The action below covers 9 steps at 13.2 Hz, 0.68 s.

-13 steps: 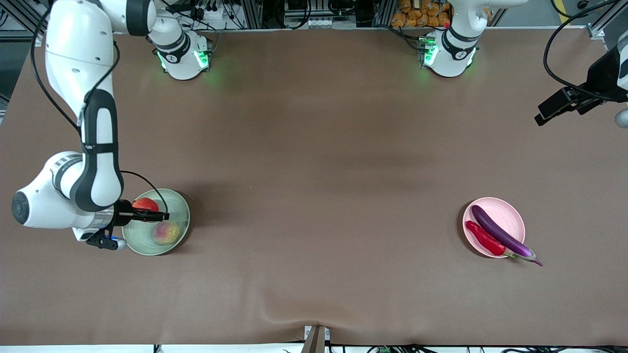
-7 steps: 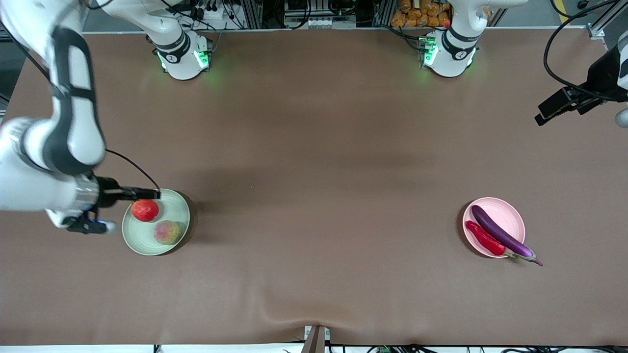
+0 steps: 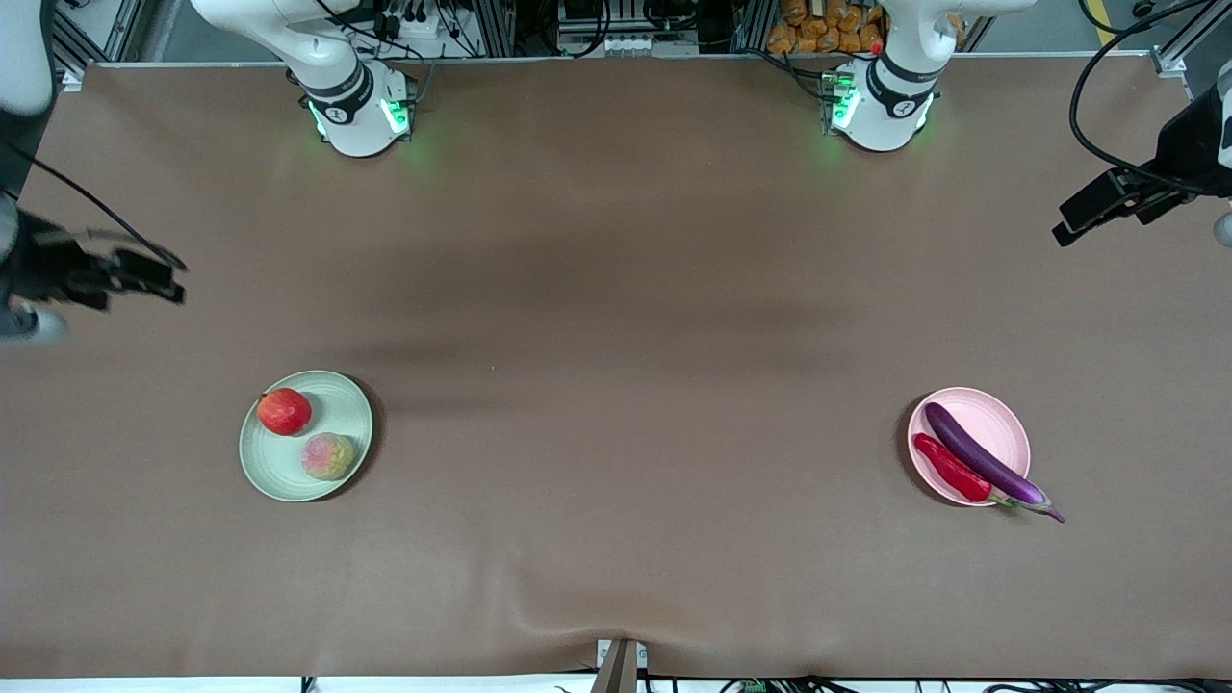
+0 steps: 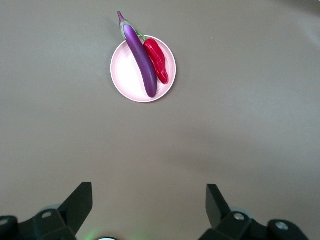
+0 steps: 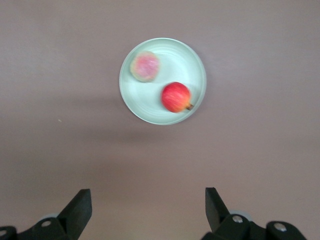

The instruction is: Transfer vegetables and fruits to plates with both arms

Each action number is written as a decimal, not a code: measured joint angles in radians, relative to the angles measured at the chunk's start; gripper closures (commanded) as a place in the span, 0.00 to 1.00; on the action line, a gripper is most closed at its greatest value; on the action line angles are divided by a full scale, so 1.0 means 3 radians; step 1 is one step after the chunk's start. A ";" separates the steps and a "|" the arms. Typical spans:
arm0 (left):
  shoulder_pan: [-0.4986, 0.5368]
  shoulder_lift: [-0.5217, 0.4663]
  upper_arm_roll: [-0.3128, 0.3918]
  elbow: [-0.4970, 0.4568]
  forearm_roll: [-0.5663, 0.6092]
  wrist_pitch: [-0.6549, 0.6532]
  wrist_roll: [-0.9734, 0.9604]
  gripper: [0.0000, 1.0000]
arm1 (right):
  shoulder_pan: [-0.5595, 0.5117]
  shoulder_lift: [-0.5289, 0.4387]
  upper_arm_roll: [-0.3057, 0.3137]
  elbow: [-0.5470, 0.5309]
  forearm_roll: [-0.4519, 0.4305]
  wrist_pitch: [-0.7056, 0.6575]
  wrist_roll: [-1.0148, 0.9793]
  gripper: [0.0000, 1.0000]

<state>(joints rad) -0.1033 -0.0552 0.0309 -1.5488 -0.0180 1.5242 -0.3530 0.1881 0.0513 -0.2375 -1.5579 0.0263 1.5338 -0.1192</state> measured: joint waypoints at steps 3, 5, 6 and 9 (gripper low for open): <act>0.0004 -0.0001 0.0000 0.0010 0.0000 0.0001 0.0000 0.00 | -0.0322 -0.0183 0.0382 0.0105 -0.0149 -0.0314 0.0060 0.00; 0.0004 -0.0001 0.0000 0.0011 0.0000 0.0001 0.0000 0.00 | -0.0428 -0.0195 0.0425 0.0156 -0.0151 -0.0415 0.0059 0.00; 0.0004 -0.0001 0.0000 0.0011 0.0000 0.0001 0.0000 0.00 | -0.0507 -0.0196 0.0486 0.0167 -0.0151 -0.0443 0.0059 0.00; 0.0005 -0.0001 0.0000 0.0010 0.0000 0.0001 0.0000 0.00 | -0.0734 -0.0217 0.0731 0.0189 -0.0151 -0.0529 0.0121 0.00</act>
<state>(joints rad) -0.1018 -0.0553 0.0310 -1.5458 -0.0180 1.5246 -0.3530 -0.0321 -0.0137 -0.0183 -1.5013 -0.0191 1.3750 -0.0828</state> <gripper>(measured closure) 0.000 0.000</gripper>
